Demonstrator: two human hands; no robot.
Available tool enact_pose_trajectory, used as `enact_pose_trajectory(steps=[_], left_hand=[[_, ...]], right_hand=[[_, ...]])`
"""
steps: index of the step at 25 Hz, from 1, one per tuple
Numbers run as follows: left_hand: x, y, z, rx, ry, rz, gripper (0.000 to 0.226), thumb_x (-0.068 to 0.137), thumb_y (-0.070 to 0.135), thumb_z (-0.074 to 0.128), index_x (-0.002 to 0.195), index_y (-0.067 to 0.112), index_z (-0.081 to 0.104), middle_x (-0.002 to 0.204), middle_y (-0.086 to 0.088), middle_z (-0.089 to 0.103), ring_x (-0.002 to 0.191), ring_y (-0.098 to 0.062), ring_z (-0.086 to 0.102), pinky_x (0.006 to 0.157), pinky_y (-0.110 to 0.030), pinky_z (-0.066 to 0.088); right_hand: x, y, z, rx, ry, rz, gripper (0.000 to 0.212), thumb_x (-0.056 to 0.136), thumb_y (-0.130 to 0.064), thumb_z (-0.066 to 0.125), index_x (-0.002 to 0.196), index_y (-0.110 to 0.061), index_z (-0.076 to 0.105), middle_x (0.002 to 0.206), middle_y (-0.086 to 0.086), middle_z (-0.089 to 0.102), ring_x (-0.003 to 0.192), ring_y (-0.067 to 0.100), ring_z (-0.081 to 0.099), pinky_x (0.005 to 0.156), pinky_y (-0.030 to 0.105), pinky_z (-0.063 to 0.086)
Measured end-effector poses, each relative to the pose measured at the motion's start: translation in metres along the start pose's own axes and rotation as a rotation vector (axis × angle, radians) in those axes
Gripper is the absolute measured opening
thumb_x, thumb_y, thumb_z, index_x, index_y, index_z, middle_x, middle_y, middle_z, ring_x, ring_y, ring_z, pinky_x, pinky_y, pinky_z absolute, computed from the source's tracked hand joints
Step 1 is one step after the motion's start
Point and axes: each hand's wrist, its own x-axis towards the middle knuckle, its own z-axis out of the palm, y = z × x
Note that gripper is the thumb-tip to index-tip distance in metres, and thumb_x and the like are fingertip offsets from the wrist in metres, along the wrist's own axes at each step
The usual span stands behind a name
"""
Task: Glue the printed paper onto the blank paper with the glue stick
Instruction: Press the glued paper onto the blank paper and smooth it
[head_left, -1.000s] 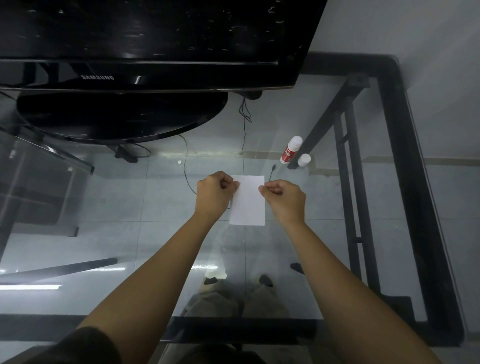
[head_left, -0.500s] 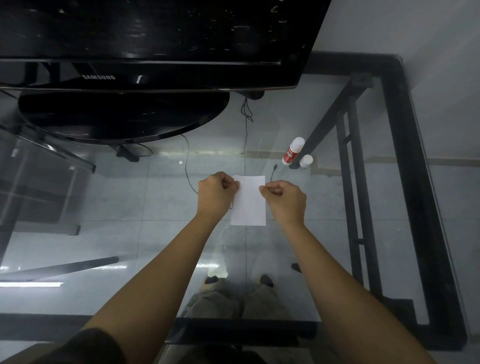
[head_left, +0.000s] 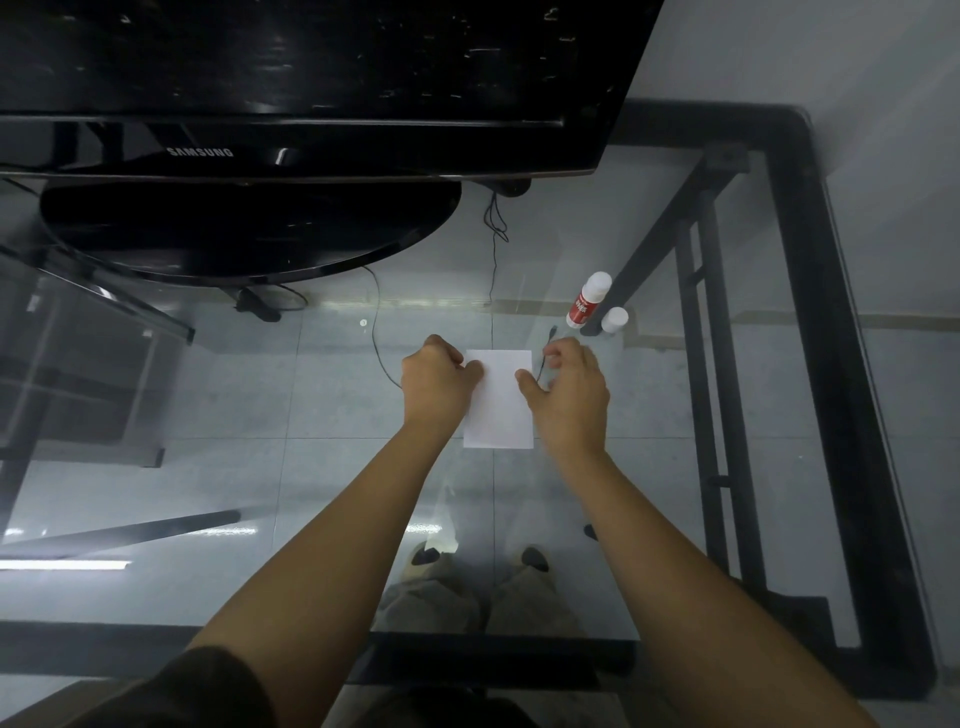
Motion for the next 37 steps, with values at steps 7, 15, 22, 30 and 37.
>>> enact_pose_trajectory(steps=[7, 15, 22, 30, 37], left_hand=[[0.002, 0.006, -0.002, 0.049, -0.051, -0.033, 0.022, 0.083, 0.019, 0.063, 0.097, 0.002, 0.058, 0.097, -0.015, 0.065, 0.077, -0.021, 0.055, 0.065, -0.026, 0.043], [0.010, -0.028, -0.032, 0.759, -0.191, 0.896, 0.052, 0.096, 0.047, 0.022, 0.143, 0.025, 0.029, 0.150, 0.004, 0.033, 0.140, -0.025, 0.024, 0.108, -0.053, 0.024], [0.007, -0.059, -0.050, 1.105, -0.394, 1.123, 0.067, 0.088, 0.062, 0.001, 0.146, 0.029, 0.003, 0.154, 0.007, 0.016, 0.140, -0.018, -0.016, 0.107, -0.063, -0.007], [-0.023, -0.082, -0.056, 0.848, -0.402, 1.239, 0.054, 0.093, 0.052, 0.020, 0.141, 0.031, 0.033, 0.146, 0.011, 0.036, 0.143, -0.022, 0.009, 0.105, -0.063, 0.013], [-0.029, -0.056, -0.009, 0.830, -0.238, 0.618, 0.059, 0.092, 0.050, 0.000, 0.143, 0.025, -0.015, 0.157, 0.004, -0.009, 0.137, -0.016, -0.022, 0.113, -0.051, -0.005]], right_hand=[[-0.002, 0.033, -0.009, -0.514, -0.414, -0.587, 0.056, 0.098, -0.042, 0.028, 0.147, -0.019, 0.013, 0.157, -0.002, 0.013, 0.144, 0.016, 0.008, 0.113, 0.039, -0.001], [-0.002, 0.037, -0.008, -0.690, -0.444, -0.592, 0.061, 0.096, -0.048, 0.015, 0.147, -0.021, -0.006, 0.158, -0.005, -0.005, 0.144, 0.013, -0.006, 0.112, 0.042, -0.009], [-0.001, 0.034, -0.010, -0.706, -0.484, -0.575, 0.063, 0.096, -0.049, 0.014, 0.146, -0.020, -0.008, 0.158, -0.003, -0.007, 0.144, 0.016, -0.008, 0.111, 0.041, -0.011], [-0.001, 0.036, -0.011, -0.721, -0.475, -0.598, 0.062, 0.096, -0.050, 0.013, 0.146, -0.021, -0.009, 0.157, -0.005, -0.008, 0.144, 0.014, -0.009, 0.110, 0.040, -0.012], [0.000, 0.037, -0.009, -0.752, -0.482, -0.606, 0.064, 0.095, -0.051, 0.012, 0.146, -0.020, -0.011, 0.158, -0.002, -0.008, 0.144, 0.017, -0.009, 0.112, 0.043, -0.009]])
